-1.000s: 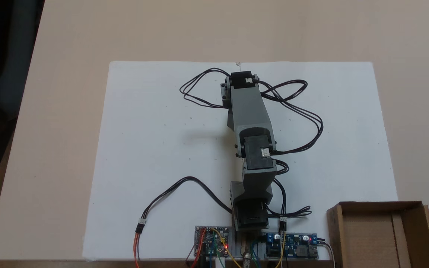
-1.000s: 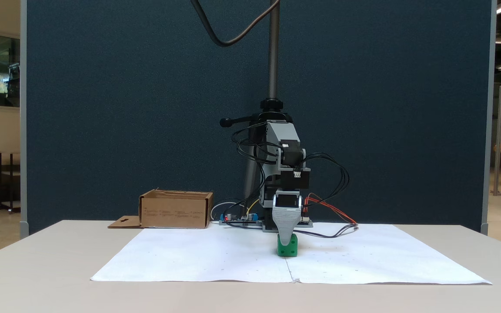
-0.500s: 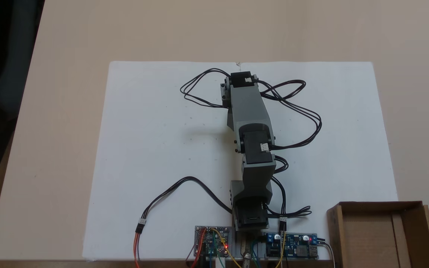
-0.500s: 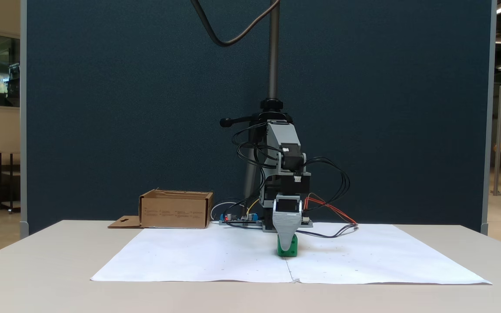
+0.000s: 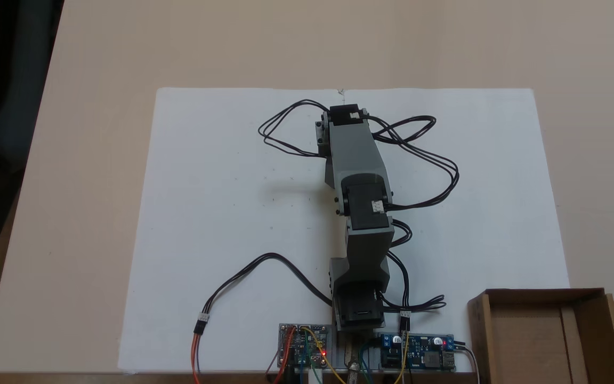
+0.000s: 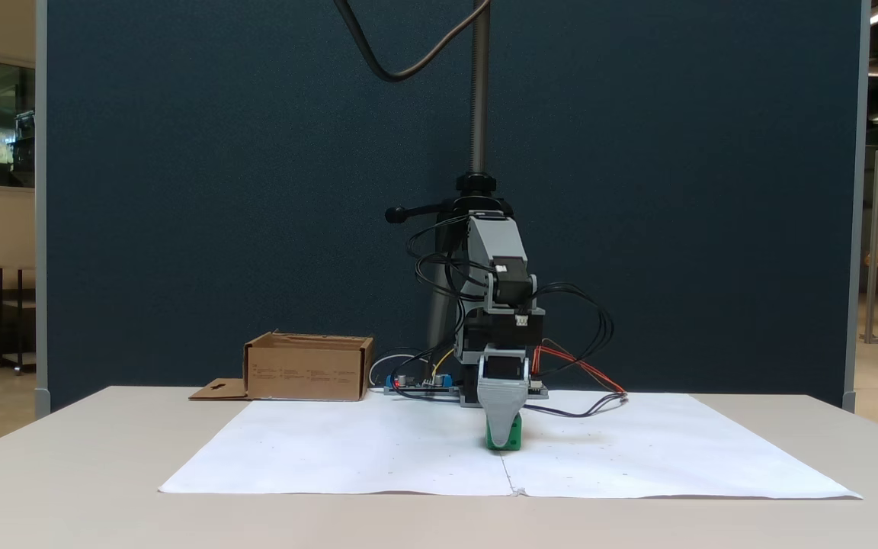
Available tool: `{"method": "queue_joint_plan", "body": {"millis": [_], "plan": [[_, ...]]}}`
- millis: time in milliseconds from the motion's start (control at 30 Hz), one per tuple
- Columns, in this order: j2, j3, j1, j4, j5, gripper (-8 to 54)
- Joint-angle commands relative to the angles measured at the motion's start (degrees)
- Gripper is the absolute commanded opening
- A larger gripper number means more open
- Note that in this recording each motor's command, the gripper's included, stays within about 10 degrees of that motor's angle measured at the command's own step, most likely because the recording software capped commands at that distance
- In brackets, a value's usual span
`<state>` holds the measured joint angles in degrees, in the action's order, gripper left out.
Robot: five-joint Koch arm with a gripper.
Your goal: Grasp a green dice and put it in the bin.
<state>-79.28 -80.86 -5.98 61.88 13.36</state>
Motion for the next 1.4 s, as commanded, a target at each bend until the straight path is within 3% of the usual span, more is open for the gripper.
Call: {"method": "queue_joint_plan", "body": {"millis": [0,167,367,467,600,1100,1367], "plan": [[-1.3,0.7,-0.7,-0.7,2.8,38.8],[-0.7,0.6,-0.7,-1.0,2.9,38.8],[-0.7,0.1,-0.5,-2.0,2.9,31.2],[-0.7,-0.4,-0.4,-2.0,3.0,25.2],[-0.7,-0.8,-0.4,-2.0,3.0,12.4],[-3.1,-1.0,0.4,2.4,3.5,11.8],[-3.8,19.6,6.1,19.5,3.3,11.8]]}}
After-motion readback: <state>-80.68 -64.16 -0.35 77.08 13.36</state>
